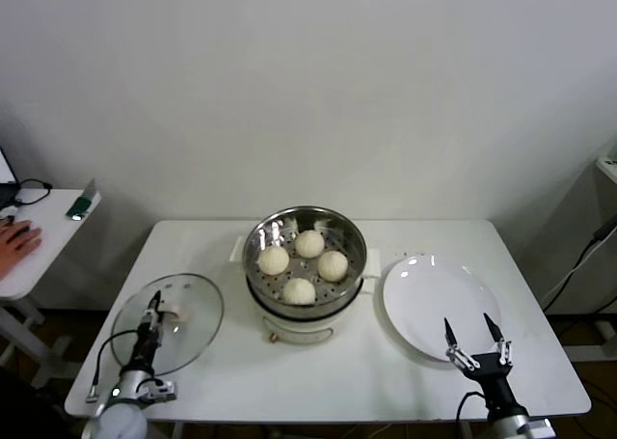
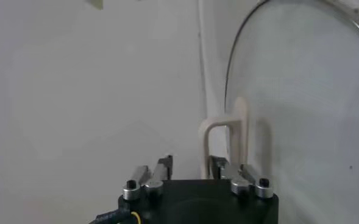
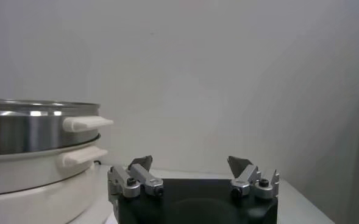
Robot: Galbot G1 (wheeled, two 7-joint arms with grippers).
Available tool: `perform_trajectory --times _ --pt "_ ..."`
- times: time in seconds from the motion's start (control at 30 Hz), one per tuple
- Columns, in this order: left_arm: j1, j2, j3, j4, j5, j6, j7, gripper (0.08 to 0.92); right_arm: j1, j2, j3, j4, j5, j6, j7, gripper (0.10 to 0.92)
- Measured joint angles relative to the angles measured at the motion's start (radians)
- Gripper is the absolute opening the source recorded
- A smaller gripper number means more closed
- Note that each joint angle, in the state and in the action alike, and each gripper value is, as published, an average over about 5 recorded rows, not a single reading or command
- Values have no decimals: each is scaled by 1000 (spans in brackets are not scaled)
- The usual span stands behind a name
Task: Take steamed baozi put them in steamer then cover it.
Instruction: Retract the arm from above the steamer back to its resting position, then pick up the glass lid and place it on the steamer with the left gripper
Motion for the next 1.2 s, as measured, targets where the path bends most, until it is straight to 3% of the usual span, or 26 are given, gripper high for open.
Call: perform_trajectory --times 0.33,0.43,0.87,1.2 --pt "-8 -9 2 24 11 8 0 181 1 0 1 4 -1 2 0 823" --pt "-10 -11 1 24 11 8 -5 145 3 0 1 5 -2 1 1 823" --pt "12 6 -16 -58 -15 35 -11 144 6 8 -4 5 -8 2 2 823" --pt "30 54 -6 -226 -124 130 66 144 8 10 -14 2 -23 1 4 823"
